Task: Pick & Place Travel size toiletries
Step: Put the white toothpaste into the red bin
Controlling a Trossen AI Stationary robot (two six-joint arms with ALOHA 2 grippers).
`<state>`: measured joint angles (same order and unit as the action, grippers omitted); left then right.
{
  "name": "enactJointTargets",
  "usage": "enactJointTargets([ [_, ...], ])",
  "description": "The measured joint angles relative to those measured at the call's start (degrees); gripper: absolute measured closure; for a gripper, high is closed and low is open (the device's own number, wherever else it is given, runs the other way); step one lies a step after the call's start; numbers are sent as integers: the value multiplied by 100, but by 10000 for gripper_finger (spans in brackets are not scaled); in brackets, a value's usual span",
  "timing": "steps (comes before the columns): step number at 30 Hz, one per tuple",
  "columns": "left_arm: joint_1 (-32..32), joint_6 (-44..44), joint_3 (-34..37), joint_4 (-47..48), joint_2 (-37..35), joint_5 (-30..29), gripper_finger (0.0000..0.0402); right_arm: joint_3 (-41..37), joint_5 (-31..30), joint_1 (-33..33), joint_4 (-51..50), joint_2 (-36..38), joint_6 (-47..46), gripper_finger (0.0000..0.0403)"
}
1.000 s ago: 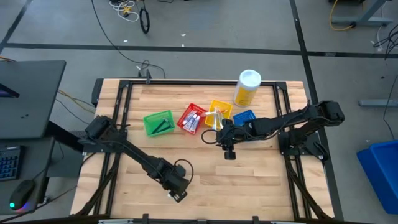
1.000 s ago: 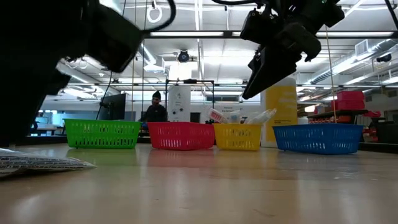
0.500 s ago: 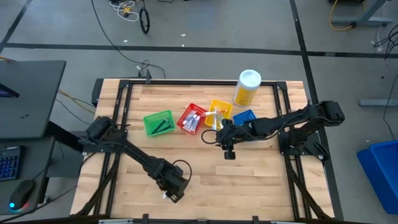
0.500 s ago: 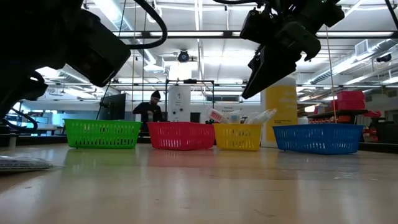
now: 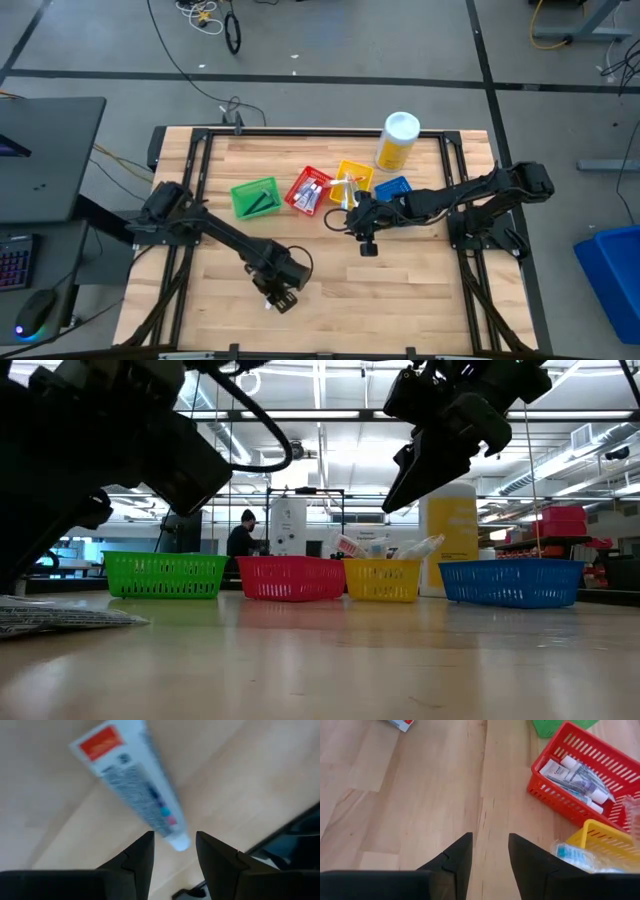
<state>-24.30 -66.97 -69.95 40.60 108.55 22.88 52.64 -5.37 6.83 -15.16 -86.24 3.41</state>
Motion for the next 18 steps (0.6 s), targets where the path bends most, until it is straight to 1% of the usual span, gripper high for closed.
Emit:
enactJointTargets([
  [3, 71, 104, 0, 255, 0, -52, 248, 0, -2, 0, 2, 0, 126, 269],
  [5, 90, 163, 0, 387, 0, -269, 248, 0, -2, 0, 2, 0, 188, 271],
  [7, 92, 172, 0, 343, 0, -468, 248, -1, -2, 0, 4, 0, 202, 272],
  [12, 88, 98, 0, 13, 0, -623, 248, 0, -4, -4, 34, 0, 305, 270],
  [18, 90, 100, 0, 53, 0, -1011, 248, 0, -1, -4, 124, 0, 312, 269],
])
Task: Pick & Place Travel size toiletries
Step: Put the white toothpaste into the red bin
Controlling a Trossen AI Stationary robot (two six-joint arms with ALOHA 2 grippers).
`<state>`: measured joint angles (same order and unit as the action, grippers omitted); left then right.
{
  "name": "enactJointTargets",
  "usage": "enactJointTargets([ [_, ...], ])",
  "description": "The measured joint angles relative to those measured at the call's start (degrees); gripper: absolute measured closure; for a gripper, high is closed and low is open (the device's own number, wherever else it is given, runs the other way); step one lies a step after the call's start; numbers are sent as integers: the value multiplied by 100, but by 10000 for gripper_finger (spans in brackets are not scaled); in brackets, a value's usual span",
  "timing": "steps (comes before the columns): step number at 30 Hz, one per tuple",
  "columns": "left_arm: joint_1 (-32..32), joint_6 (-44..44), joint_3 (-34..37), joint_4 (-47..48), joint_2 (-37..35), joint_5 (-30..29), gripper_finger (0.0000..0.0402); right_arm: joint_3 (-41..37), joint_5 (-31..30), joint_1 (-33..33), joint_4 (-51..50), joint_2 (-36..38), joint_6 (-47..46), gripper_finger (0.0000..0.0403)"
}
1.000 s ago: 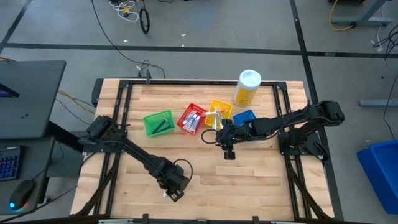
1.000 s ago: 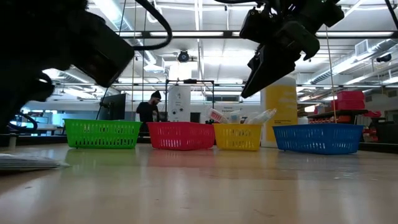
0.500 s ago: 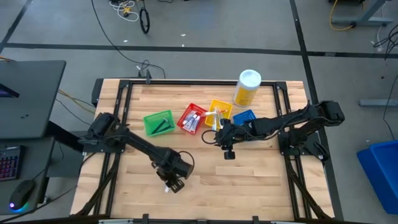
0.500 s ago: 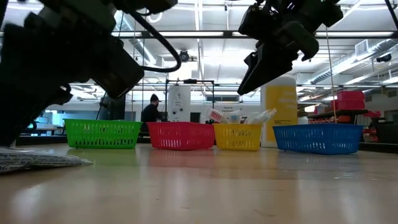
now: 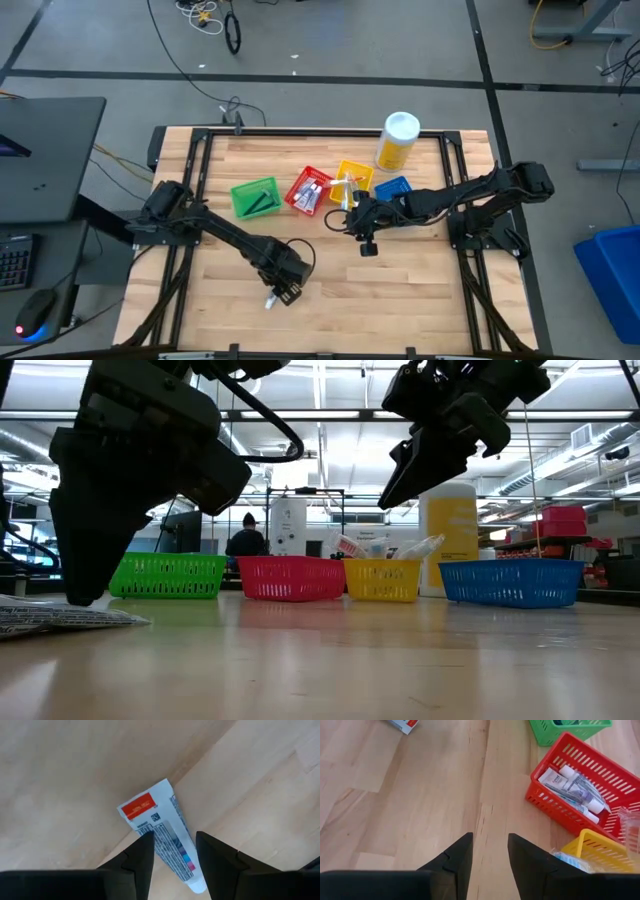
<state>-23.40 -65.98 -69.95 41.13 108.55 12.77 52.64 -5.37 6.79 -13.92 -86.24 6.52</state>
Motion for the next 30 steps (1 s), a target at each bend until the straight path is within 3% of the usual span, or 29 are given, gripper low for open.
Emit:
enactJointTargets([
  [16, 26, 665, 0, 38, 0, -5, 244, -1, -2, 0, 1, 0, 42, 269],
  [24, 26, 342, 0, 446, 0, 41, 192, 0, -1, 0, 1, 0, 42, 271],
  [30, -12, -210, -2, -18, 12, -8, 163, 0, -1, 0, 0, 0, 43, 271],
])
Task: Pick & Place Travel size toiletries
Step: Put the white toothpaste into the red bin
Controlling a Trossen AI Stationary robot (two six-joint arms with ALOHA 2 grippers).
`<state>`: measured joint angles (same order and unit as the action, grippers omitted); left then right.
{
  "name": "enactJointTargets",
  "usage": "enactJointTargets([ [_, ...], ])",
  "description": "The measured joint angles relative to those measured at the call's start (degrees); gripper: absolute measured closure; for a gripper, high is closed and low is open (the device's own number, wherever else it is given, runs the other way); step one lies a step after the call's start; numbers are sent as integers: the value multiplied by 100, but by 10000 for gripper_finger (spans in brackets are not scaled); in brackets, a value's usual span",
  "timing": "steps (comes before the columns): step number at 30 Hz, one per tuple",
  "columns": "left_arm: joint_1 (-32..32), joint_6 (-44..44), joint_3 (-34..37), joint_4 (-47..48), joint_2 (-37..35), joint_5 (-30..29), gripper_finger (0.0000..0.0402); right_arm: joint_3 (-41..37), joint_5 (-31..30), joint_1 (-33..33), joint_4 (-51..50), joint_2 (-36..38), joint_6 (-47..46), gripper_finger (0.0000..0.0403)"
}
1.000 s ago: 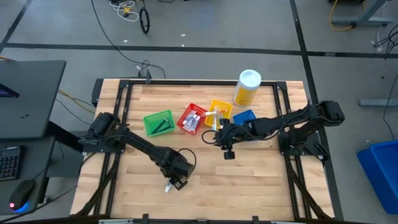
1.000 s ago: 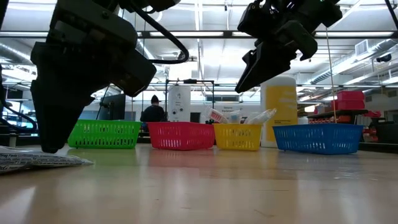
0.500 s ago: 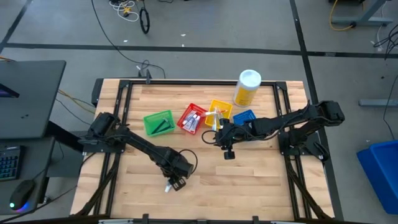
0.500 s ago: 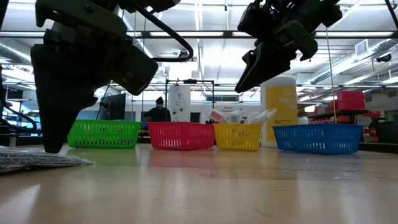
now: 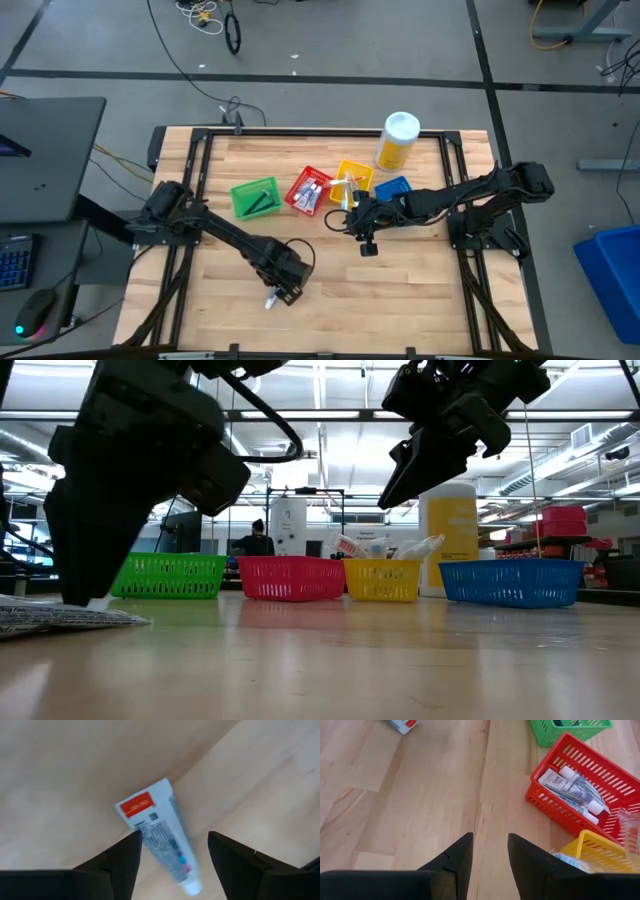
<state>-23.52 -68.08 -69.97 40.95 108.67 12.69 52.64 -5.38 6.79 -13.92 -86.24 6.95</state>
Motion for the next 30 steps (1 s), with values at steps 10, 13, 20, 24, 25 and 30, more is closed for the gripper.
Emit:
enactJointTargets([
  [10, -148, -655, 0, 96, 19, -49, 159, 0, 1, 0, 0, 0, 74, 270],
  [13, -160, -716, 0, 98, 19, -107, 159, 0, 1, 0, 0, 0, 103, 273],
  [20, -159, -447, 0, 96, 19, -294, 159, 0, 1, 0, -1, 0, 103, 272],
  [24, -140, -254, 0, 100, 19, -609, 159, 0, 1, 0, 0, 0, 103, 275],
  [25, -135, -179, 1, 100, 19, -665, 159, 0, 1, 0, 0, 0, 103, 276],
  [30, -134, -37, 256, -48, -4, -824, 159, 0, 1, 0, 0, 0, 103, 274],
])
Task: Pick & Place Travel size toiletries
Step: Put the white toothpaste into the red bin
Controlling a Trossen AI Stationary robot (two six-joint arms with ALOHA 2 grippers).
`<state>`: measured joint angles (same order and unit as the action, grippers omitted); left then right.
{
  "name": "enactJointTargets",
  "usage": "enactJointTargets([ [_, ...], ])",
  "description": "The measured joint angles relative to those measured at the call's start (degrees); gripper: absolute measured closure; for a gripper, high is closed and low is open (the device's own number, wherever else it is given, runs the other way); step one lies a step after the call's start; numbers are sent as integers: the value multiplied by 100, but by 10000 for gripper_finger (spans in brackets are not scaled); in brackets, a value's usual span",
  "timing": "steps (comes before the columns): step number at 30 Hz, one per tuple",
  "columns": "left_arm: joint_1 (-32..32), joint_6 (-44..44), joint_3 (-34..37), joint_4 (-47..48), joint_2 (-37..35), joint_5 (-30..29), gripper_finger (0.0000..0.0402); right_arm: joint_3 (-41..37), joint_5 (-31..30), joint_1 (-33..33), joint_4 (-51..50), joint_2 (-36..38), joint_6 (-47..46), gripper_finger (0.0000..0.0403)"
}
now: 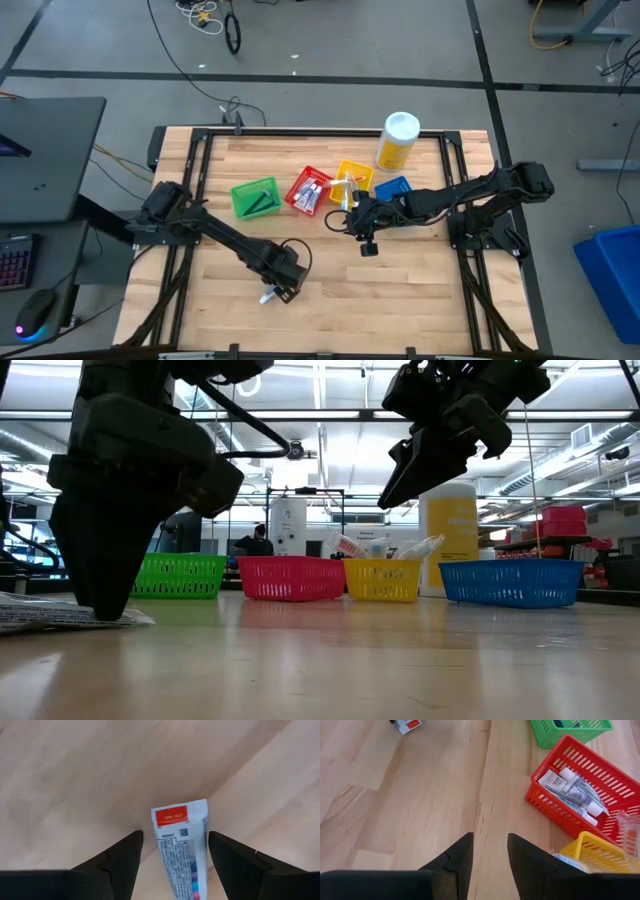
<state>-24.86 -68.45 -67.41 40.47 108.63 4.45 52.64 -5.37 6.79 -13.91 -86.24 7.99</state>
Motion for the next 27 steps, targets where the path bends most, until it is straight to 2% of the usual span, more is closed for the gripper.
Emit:
enactJointTargets([
  [9, 0, 422, 227, -177, -10, 16, 165, -1, 0, 0, 1, 0, 2, 276],
  [20, 0, 410, 244, -171, 3, -133, 259, 0, 0, 0, 4, 0, 2, 273],
  [27, 134, 165, 187, -157, 2, -172, 272, 0, 0, -2, 4, 0, 2, 276],
])
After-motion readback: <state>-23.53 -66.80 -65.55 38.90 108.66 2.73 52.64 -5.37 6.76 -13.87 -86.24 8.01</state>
